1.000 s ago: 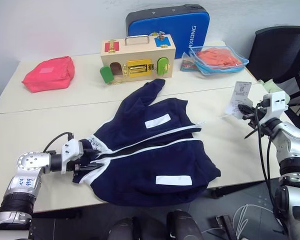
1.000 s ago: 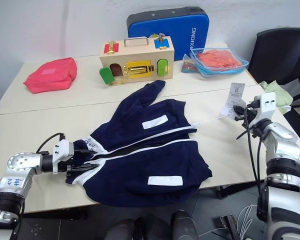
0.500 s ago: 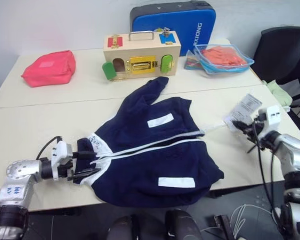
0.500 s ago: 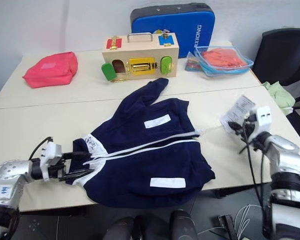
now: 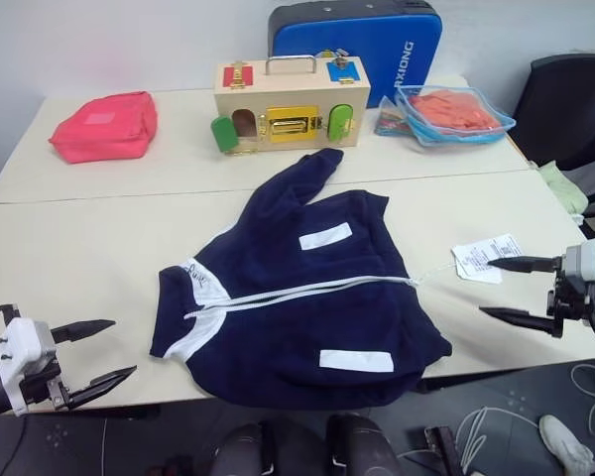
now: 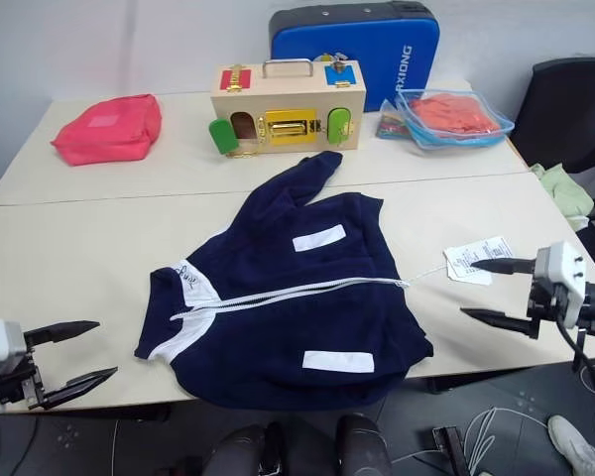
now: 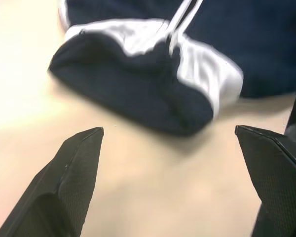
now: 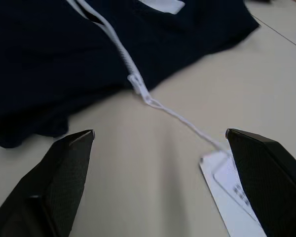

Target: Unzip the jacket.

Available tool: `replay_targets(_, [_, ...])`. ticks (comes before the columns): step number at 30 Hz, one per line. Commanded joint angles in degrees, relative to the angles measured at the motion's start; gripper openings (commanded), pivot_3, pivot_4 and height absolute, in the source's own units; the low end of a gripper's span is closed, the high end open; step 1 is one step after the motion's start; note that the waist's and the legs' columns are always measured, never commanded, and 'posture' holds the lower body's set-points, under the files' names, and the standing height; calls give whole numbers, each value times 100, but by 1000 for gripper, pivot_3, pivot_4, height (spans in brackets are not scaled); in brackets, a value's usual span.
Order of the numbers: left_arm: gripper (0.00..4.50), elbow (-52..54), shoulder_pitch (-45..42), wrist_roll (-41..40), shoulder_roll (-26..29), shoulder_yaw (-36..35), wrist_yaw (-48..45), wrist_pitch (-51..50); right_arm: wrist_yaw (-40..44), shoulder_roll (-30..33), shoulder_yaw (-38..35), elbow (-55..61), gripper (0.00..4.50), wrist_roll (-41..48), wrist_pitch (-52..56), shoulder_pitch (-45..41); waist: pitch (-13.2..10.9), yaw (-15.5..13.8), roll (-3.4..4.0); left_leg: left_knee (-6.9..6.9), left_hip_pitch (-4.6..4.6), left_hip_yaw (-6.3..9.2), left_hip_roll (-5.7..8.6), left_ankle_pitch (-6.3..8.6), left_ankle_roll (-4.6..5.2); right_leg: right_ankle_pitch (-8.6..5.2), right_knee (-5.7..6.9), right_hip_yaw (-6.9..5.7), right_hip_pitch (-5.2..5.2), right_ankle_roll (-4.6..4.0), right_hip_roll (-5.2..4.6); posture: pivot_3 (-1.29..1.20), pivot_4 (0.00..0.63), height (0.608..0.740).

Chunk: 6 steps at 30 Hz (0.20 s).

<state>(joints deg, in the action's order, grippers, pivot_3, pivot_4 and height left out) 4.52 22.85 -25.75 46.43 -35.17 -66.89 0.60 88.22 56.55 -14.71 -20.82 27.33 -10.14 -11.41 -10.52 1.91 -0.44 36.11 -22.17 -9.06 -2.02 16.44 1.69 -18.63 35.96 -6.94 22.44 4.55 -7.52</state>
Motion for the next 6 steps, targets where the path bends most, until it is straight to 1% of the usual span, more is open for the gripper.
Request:
replay_targets(1, [4500, 382, 150, 104, -213, -88, 288, 196, 423, -91, 150, 515, 4469, 212, -551, 348, 0, -56, 0, 0, 0, 0, 0, 2, 1, 0, -1, 0, -1, -1, -2, 0, 150, 740])
replay_targets(3, [4500, 596, 229, 215, -359, 43, 469, 239, 157, -408, 215, 484, 4469, 99, -681, 276, 2, -56, -4, 3, -2, 1, 2, 4, 3, 4, -6, 1, -2, -3, -5, 0, 150, 740])
replay_targets(6, [4500, 880, 312, 106, -412, 95, 550, 33, -29, -597, 249, 428, 4469, 69, -687, 196, -1, -50, -10, 5, -3, 1, 2, 4, 3, 8, -8, 2, -1, -7, -6, 0, 150, 740])
